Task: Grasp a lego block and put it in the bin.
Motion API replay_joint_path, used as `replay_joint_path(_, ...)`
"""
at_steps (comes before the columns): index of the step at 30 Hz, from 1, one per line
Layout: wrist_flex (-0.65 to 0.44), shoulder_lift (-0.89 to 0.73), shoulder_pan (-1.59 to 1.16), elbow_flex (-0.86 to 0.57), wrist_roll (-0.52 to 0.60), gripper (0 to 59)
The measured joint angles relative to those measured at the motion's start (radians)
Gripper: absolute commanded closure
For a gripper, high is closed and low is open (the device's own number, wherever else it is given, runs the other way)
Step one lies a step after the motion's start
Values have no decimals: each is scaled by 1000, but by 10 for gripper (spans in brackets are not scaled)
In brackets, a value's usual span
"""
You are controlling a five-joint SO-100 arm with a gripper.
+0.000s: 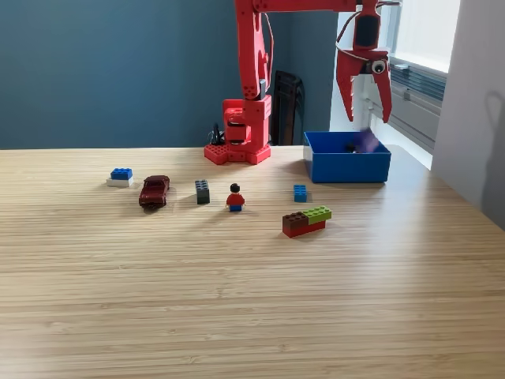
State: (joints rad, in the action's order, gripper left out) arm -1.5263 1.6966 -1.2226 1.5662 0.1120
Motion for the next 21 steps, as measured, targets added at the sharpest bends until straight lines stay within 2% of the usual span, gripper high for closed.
replay_joint_path(3,0,0,2,0,-2,334)
replay_joint_path(8,0,0,48,0,-8,438)
replay_joint_path(10,0,0,84,0,-9,462)
replay_joint_path(18,2,2,414,-46,-58,571)
replay_joint_path(21,28,2,611,-61,-61,585)
